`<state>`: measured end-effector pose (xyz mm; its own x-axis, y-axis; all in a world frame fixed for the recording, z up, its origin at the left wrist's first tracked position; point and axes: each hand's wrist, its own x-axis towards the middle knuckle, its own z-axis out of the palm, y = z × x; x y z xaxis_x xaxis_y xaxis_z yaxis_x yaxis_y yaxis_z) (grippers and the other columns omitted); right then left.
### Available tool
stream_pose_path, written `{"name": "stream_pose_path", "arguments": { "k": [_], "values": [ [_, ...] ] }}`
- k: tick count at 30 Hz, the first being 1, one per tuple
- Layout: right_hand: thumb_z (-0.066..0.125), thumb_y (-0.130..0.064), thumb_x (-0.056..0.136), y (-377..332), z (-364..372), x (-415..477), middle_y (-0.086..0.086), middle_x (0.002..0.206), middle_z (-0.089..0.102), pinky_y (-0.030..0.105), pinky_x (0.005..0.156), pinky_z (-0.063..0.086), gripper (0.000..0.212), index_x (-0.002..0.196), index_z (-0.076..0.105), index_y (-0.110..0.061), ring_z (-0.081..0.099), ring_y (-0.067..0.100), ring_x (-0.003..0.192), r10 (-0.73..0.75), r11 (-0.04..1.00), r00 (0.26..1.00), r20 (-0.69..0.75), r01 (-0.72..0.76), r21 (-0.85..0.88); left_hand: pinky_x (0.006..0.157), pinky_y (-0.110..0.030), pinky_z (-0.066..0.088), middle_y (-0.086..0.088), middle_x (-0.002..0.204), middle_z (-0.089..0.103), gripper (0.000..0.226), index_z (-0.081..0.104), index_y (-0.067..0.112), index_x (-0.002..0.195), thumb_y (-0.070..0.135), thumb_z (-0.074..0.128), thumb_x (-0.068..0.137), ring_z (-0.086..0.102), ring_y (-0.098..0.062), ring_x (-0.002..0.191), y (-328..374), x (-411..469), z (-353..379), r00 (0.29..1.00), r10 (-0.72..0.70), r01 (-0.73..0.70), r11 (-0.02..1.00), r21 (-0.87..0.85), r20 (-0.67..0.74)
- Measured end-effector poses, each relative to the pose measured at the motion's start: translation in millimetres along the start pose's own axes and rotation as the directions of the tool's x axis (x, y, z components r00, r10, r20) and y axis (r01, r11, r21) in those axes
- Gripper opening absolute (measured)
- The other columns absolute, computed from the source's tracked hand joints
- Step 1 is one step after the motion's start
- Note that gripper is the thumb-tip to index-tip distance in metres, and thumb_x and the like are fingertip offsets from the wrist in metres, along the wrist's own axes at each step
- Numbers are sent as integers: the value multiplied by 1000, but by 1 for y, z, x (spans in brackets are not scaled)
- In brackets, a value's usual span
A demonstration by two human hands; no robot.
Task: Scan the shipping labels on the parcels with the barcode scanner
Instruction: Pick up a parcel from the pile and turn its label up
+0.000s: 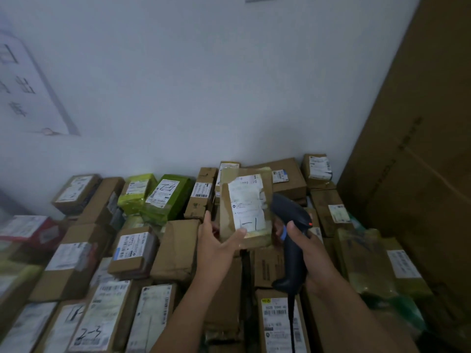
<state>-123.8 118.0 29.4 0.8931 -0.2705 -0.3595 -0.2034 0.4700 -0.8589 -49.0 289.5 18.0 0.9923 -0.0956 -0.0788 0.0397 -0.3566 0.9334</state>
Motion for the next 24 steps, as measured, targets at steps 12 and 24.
{"name": "stream_pose_path", "arguments": {
  "k": [12,24],
  "values": [
    [67,-29,83,-28,26,-73,8,95,75,28,65,56,25,101,66,-13,73,20,81,-94,978,990,109,113,-176,73,-34,59,1,118,65,74,42,40,129,7,81,75,66,-19,104,6,-33,-57,998,16,4,951,-309,63],
    [65,-33,91,-40,38,-104,14,56,59,26,47,47,35,71,63,-5,55,22,46,-149,835,979,140,200,-513,92,-49,56,0,133,57,118,43,32,139,57,90,34,60,-23,115,-44,-27,-86,977,-145,123,983,-137,-158]
  ]
}}
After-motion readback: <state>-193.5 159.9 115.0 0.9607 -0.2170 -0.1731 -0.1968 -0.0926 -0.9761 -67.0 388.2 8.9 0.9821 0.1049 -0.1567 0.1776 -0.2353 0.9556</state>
